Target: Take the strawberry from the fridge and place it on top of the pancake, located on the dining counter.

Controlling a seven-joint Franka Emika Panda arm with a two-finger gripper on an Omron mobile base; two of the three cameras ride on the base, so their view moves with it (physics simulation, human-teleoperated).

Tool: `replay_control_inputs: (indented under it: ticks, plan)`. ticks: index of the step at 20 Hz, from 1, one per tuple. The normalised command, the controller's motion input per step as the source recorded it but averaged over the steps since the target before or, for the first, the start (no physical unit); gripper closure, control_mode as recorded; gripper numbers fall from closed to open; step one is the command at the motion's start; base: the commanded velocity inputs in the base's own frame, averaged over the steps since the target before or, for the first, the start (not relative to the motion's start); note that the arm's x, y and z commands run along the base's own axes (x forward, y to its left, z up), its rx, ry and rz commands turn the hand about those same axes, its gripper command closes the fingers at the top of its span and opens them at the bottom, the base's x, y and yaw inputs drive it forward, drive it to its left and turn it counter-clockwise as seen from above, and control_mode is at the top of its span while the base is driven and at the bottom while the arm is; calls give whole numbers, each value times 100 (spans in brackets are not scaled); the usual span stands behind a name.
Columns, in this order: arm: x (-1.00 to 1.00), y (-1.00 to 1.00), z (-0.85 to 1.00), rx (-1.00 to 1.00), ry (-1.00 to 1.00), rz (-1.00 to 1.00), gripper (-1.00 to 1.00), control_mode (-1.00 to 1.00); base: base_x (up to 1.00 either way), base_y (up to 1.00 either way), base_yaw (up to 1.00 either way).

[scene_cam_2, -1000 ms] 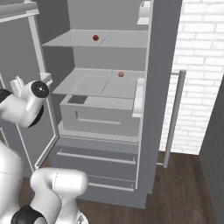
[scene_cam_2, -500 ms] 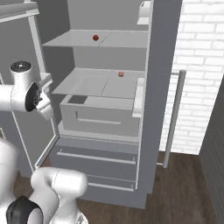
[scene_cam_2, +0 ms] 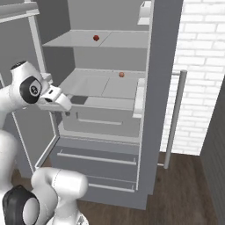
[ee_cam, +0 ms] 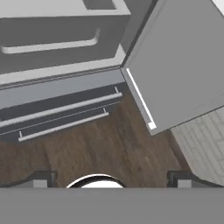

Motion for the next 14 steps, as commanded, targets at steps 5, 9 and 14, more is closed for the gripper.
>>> replay_control_inputs:
  ticks: [5,9,14]
  plan:
    - [-40,-52,-35,13,-1,15,-100,-100,0,0,0]
    - [-25,-27,3,19,0,2,-100,-100,0,0,0]
    - [-32,-6,20,13,0,6,-100,-100,0,0,0]
